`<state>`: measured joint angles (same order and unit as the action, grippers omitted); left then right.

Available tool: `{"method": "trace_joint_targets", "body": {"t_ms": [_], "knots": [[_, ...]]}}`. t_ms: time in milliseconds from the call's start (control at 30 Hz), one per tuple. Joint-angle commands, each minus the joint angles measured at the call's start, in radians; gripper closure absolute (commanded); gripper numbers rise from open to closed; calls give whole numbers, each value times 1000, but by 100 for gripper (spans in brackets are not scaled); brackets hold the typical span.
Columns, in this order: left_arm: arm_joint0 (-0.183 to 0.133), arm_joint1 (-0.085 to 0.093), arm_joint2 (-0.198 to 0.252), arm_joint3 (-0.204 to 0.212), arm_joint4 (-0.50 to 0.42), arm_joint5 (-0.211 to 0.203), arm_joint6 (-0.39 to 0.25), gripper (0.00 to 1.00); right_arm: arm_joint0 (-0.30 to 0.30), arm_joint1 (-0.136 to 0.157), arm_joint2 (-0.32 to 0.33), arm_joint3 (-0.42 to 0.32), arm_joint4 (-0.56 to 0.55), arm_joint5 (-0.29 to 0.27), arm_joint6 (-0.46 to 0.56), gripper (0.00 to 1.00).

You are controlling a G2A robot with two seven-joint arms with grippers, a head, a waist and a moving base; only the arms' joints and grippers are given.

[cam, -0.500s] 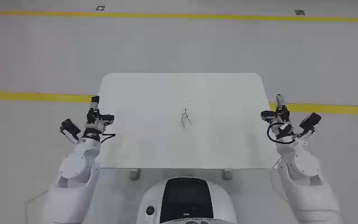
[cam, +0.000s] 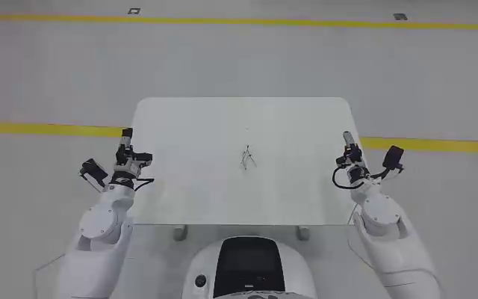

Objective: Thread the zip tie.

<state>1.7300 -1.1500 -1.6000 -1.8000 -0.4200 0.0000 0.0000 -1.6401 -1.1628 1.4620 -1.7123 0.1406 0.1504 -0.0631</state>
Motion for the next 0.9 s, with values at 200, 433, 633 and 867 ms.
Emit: {"method": "trace_joint_targets", "body": {"t_ms": [200,433,633,867], "knots": [[0,0,0,0,0,0,0,0,0,0,0,0,1,-1,0,0],[0,0,0,0,0,0,0,0,22,12,-12,-42,-203,73,88,0],[0,0,0,0,0,0,0,0,98,8,-98,-30,-350,190,146,0],[0,0,0,0,0,0,0,0,117,2,-129,2,-380,190,154,0]]}}
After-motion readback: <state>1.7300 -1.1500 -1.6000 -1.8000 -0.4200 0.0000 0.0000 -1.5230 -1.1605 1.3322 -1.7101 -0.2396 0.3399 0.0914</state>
